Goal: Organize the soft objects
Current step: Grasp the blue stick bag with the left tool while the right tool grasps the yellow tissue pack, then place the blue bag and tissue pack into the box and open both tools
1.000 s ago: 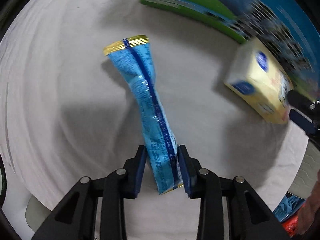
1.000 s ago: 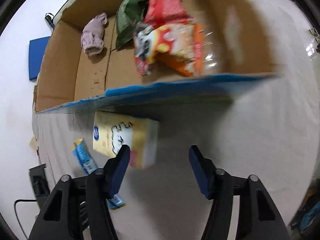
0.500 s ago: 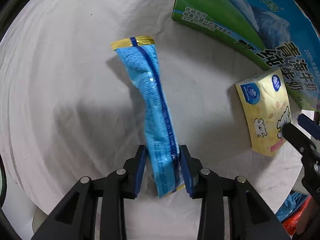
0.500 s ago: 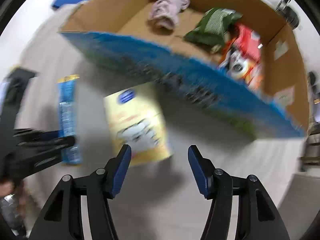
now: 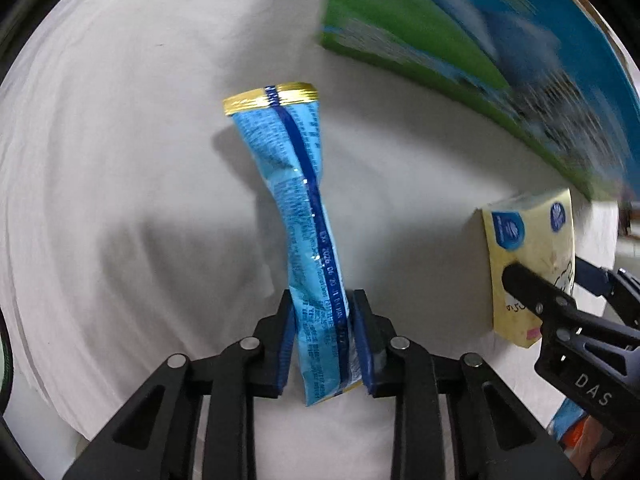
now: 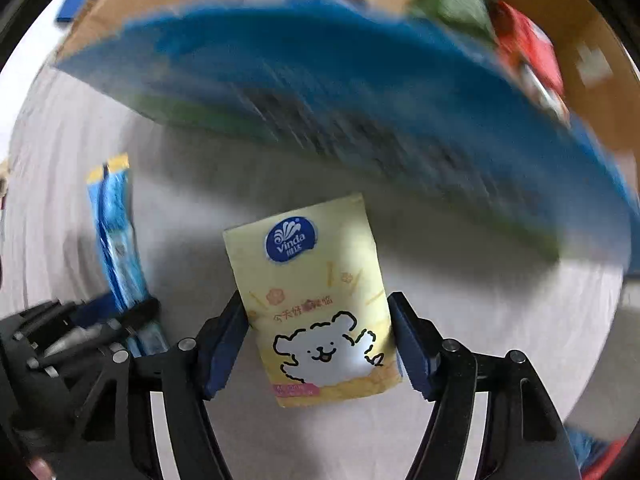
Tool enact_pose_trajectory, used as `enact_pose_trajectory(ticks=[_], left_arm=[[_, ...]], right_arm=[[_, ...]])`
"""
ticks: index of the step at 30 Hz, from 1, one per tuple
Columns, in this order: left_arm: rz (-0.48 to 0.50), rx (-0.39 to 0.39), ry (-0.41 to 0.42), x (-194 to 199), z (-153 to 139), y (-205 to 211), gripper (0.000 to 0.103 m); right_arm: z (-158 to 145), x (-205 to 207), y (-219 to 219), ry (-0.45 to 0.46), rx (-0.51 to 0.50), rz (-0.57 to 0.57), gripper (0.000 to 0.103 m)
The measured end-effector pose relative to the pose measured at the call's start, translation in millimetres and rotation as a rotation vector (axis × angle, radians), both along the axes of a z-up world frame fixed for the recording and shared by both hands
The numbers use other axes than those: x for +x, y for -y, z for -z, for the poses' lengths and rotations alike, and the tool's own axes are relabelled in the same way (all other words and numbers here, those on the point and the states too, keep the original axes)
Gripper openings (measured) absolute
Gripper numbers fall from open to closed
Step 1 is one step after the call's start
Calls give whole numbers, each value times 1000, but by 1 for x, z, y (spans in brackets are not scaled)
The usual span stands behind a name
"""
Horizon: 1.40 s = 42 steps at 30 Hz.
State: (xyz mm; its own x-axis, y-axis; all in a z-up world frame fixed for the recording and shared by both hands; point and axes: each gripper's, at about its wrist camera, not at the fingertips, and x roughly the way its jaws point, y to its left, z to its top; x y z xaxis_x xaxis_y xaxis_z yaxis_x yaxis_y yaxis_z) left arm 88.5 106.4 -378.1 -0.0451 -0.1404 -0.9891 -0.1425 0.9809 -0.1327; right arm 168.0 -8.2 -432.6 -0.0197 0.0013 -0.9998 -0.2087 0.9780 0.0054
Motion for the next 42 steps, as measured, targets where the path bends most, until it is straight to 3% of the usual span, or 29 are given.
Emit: enact_pose_trajectory(ticks=[5, 8, 11, 16, 19, 23, 28, 34, 38, 42], left_arm=[[146, -50, -29, -32, 3, 34, 24], [193, -16, -12, -41, 4, 45, 25], [168, -31, -32, -34, -2, 52, 34], [35, -86, -84, -16, -2, 43, 36], [26, -43, -73, -13, -5, 40, 20], [-4, -62, -69, -19, -8, 25, 16], [12, -69, -7, -29, -33, 27, 15], [54, -117, 119, -29, -104, 38, 15], [55, -171, 210, -9, -146, 30, 15], [43, -244, 266, 35, -190, 28, 15]], right_arm=[[3, -43, 37, -85, 16, 108, 70], [9, -54, 42, -125, 6, 127, 68], [15, -62, 44, -137, 17, 145, 69], [25, -55, 38, -151, 18, 183, 69], [23, -56, 42, -135, 12, 201, 66], [16, -62, 56, -110, 52, 222, 66], [-16, -70, 67, -51, 71, 191, 65], [-70, -70, 66, 17, 152, 185, 65], [-118, -63, 66, 85, 218, 185, 65], [-165, -43, 71, 146, 276, 196, 65]])
